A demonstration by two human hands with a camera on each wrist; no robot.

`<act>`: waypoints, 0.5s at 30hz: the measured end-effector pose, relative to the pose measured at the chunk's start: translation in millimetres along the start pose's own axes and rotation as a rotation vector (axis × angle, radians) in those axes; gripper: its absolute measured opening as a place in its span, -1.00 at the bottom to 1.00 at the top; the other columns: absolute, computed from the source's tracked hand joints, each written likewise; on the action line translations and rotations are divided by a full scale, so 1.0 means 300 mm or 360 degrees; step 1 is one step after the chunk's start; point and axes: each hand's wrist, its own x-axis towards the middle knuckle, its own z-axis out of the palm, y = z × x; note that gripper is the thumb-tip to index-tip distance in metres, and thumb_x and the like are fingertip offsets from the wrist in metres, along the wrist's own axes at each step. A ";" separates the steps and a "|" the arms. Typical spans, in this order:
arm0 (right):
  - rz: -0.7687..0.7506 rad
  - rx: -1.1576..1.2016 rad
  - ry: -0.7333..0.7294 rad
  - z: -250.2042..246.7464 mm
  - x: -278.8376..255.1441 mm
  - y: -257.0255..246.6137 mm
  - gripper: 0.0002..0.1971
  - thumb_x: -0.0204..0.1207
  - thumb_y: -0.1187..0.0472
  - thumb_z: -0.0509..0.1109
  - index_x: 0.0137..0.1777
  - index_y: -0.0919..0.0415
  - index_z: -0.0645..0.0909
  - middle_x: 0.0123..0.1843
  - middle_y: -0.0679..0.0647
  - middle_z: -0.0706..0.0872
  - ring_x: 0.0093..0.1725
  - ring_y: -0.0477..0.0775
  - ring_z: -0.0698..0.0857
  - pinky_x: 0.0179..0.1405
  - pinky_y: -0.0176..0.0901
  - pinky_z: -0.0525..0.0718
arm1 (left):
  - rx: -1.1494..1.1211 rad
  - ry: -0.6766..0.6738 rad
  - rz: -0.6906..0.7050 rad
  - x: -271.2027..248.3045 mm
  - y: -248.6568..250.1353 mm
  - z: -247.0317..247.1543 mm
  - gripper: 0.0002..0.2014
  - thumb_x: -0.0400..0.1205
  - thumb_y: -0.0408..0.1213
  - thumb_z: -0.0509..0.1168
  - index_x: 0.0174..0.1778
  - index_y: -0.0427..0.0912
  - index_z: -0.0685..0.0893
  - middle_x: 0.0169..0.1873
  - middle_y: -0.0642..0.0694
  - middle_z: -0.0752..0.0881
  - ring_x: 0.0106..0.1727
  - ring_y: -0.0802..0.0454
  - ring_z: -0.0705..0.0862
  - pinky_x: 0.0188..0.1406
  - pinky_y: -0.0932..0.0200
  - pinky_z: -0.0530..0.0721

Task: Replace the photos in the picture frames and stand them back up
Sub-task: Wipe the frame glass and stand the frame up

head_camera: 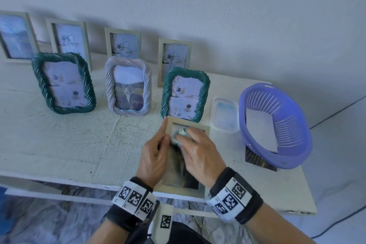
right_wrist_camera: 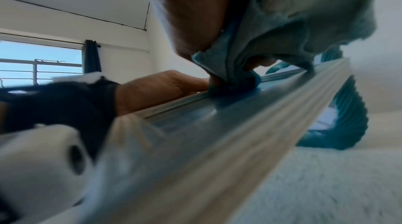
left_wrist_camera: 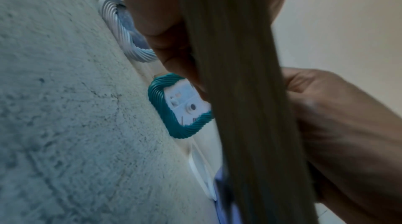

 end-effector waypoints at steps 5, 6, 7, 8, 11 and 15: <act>-0.0090 -0.0079 -0.0104 -0.011 0.013 0.039 -0.81 0.46 0.44 0.46 0.03 0.22 0.71 -0.06 0.06 0.59 -0.19 0.05 0.51 -0.16 -0.14 0.61 | -0.0025 -0.0047 -0.0028 -0.015 0.010 0.002 -0.52 0.75 -0.16 0.12 0.63 0.03 0.35 -0.17 -0.19 0.80 -0.20 0.10 0.67 -0.06 -0.06 0.73; -0.0046 -0.0105 -0.0055 -0.012 0.031 0.042 -0.81 0.45 0.44 0.46 0.01 0.22 0.71 -0.07 0.06 0.59 -0.20 0.05 0.50 -0.18 -0.14 0.60 | -0.0032 -0.0041 -0.0020 -0.011 0.019 0.005 -0.53 0.76 -0.21 0.13 0.62 -0.02 0.35 -0.15 -0.19 0.82 -0.23 0.14 0.68 -0.09 -0.01 0.74; -0.0009 -0.0107 -0.0033 -0.012 0.040 0.036 -0.81 0.46 0.45 0.44 0.01 0.21 0.70 -0.07 0.06 0.58 -0.20 0.05 0.49 -0.18 -0.12 0.59 | -0.0042 -0.0053 -0.0017 -0.008 0.026 0.005 -0.54 0.76 -0.24 0.13 0.62 -0.04 0.35 -0.18 -0.20 0.81 -0.27 0.16 0.67 -0.14 -0.02 0.74; -0.0010 -0.0099 -0.0043 -0.010 0.040 0.027 -0.82 0.47 0.44 0.42 0.01 0.21 0.69 -0.06 0.05 0.57 -0.20 0.05 0.49 -0.17 -0.09 0.59 | -0.0049 -0.0053 -0.0017 0.000 0.025 0.002 -0.54 0.76 -0.23 0.13 0.62 -0.02 0.35 -0.20 -0.21 0.80 -0.30 0.15 0.64 -0.15 -0.08 0.73; -0.0155 -0.0020 -0.0221 -0.013 -0.011 0.007 -0.83 0.53 0.40 0.37 0.06 0.20 0.69 -0.05 0.03 0.56 -0.20 0.04 0.48 -0.16 -0.12 0.56 | -0.0095 -0.0067 -0.0066 0.004 0.011 -0.014 -0.52 0.72 -0.15 0.13 0.61 0.06 0.37 -0.16 -0.07 0.73 -0.18 0.08 0.62 -0.04 -0.21 0.71; -0.0168 -0.0013 -0.0272 -0.046 -0.001 0.053 -0.86 0.56 0.36 0.37 0.05 0.24 0.72 -0.03 0.03 0.62 -0.18 0.04 0.53 -0.21 -0.10 0.65 | -0.0053 -0.0035 -0.0035 -0.016 0.022 -0.002 -0.55 0.77 -0.32 0.17 0.61 -0.06 0.37 -0.52 0.21 0.51 -0.46 0.30 0.43 -0.52 0.29 0.50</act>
